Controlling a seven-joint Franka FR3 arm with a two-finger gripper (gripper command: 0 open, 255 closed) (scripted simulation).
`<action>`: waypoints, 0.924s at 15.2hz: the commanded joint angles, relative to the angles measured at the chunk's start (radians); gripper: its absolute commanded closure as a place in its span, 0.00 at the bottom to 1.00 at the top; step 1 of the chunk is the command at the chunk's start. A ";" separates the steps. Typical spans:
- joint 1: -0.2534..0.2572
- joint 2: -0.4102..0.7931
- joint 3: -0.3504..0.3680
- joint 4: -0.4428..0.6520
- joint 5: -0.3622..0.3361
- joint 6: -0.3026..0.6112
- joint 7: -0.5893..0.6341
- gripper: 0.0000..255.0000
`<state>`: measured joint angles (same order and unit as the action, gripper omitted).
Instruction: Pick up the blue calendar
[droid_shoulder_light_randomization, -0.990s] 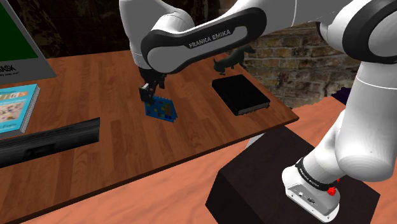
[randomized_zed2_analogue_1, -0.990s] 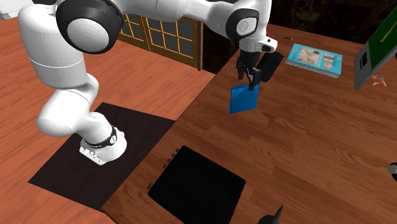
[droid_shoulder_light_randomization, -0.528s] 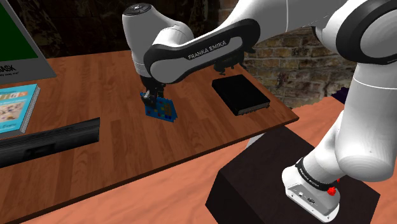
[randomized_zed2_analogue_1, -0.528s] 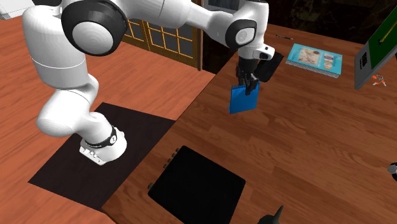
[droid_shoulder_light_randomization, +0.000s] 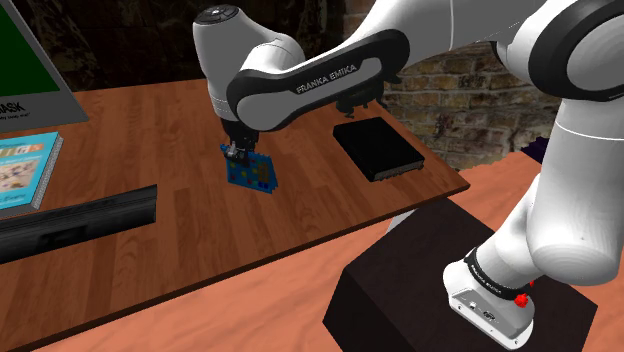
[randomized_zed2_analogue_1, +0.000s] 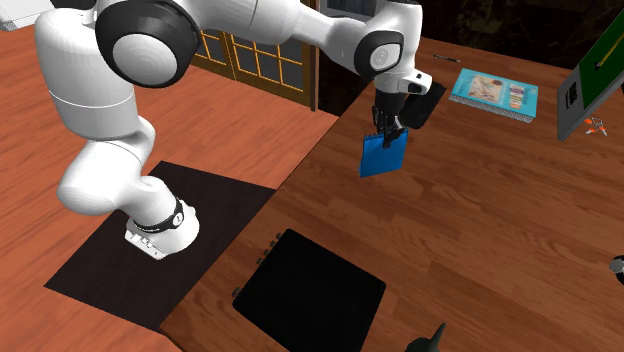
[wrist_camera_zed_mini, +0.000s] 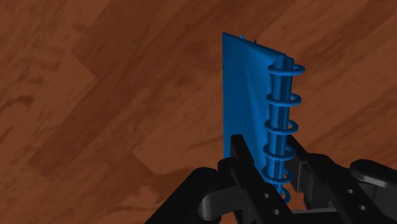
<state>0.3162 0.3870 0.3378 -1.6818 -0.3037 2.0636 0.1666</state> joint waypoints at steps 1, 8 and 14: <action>0.001 0.002 0.001 0.001 0.001 0.000 -0.001 1.00; -0.001 -0.027 0.008 0.054 0.020 -0.079 -0.022 1.00; 0.001 -0.044 0.013 0.111 0.032 -0.151 -0.038 1.00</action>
<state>0.3164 0.3451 0.3503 -1.5826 -0.2734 1.9258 0.1318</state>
